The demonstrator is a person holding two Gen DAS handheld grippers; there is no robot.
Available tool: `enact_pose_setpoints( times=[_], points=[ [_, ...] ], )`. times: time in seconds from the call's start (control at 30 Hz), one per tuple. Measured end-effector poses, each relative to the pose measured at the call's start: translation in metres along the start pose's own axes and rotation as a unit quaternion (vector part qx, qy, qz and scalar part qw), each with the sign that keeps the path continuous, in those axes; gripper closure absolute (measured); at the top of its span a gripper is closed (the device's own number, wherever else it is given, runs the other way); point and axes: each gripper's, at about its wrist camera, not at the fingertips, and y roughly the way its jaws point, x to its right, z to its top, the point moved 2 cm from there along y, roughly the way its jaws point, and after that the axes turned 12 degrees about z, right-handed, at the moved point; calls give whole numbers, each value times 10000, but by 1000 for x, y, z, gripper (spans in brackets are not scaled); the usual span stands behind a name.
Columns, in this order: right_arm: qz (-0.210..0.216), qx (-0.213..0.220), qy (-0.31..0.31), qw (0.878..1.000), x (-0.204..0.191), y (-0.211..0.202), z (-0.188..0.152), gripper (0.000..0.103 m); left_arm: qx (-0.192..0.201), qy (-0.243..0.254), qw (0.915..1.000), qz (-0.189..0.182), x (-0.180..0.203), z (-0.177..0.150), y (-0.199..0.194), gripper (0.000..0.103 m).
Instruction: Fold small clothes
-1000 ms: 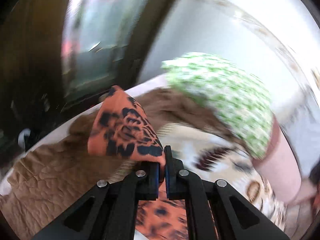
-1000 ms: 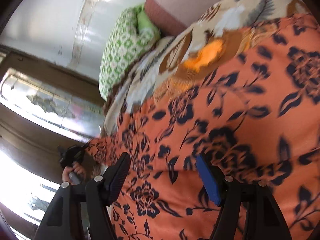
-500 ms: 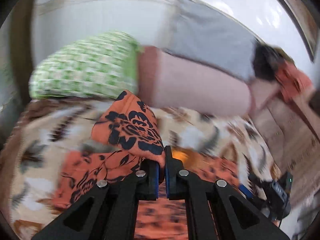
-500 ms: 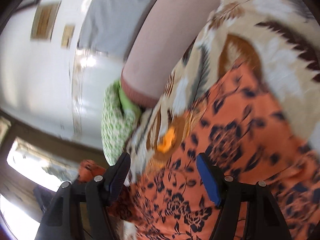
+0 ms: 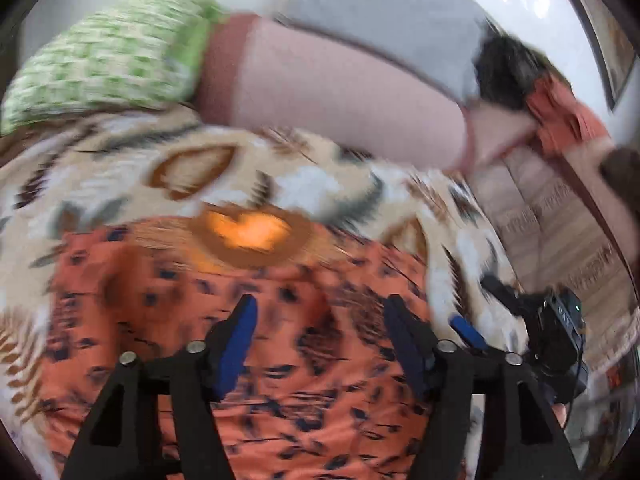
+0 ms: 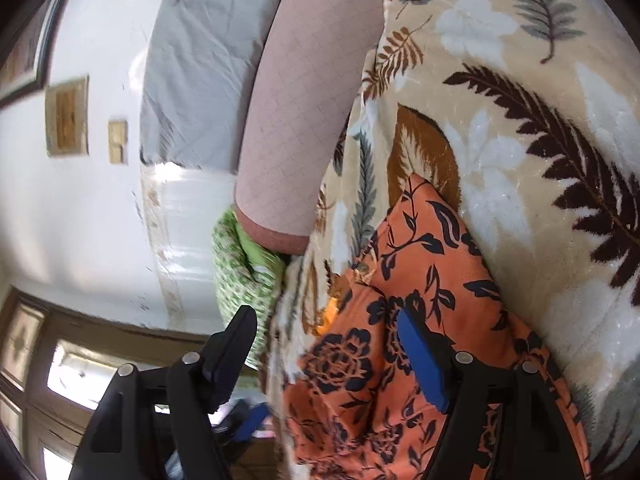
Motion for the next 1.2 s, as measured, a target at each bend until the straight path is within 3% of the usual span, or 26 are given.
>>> enact_pose_setpoints(
  times=[0.07, 0.13, 0.23, 0.27, 0.33, 0.5, 0.6, 0.63, 0.7, 0.73, 0.83, 0.93, 0.97, 1.1, 1.13, 1.2],
  points=[
    [-239, -184, -274, 9992, -6, 10, -7, 27, 173, -337, 9981, 485, -33, -6, -3, 31],
    [-373, -403, -554, 9970, -14, 21, -19, 27, 361, -616, 9899, 1222, -67, -16, -4, 31],
    [-873, -752, -1300, 9848, -34, 44, -40, 27, 526, -981, 9652, 2368, -118, -35, -1, 31],
    [-1107, -826, -1688, 9759, -42, 53, -51, 25, 527, -1088, 9582, 2594, -131, -39, 0, 31],
    [-1450, -972, -2309, 9572, -54, 70, -71, 25, 457, -1426, 9469, 2846, -159, -53, 6, 31],
    [-2362, -1366, -3523, 8952, -61, 120, -123, 25, -174, -1518, 9406, 3032, -186, -71, 36, 31],
    [-2684, -1389, -3556, 8844, -45, 134, -126, 25, -221, -1195, 9341, 3357, -180, -71, 48, 29],
    [-2808, -1320, -3478, 8847, -37, 136, -123, 26, -240, -1180, 9338, 3370, -179, -70, 48, 29],
    [-2950, -1111, -3131, 8959, -23, 134, -112, 45, -241, -1252, 9342, 3331, -178, -71, 45, 29],
    [-2938, -1040, -2845, 9066, -14, 129, -104, 68, -250, -1254, 9349, 3310, -177, -71, 44, 29],
    [-2755, -1105, -2010, 9335, 8, 106, -81, 90, -291, -1221, 9354, 3306, -179, -72, 46, 29],
    [-2802, -1016, -1718, 9390, 18, 88, -68, 91, -379, -1353, 9374, 3186, -184, -76, 45, 29],
    [-2575, -1044, -1311, 9516, 25, 79, -62, 91, -403, -1406, 9379, 3145, -187, -77, 46, 29],
    [-1942, -967, -294, 9757, 37, 60, -51, 86, -394, -1385, 9390, 3124, -187, -78, 44, 29],
    [-1828, -923, -171, 9787, 38, 59, -48, 82, -387, -1364, 9390, 3132, -186, -78, 44, 29],
    [-1645, -908, -52, 9822, 41, 64, -45, 61, -376, -1355, 9393, 3131, -186, -78, 45, 29]
  ],
)
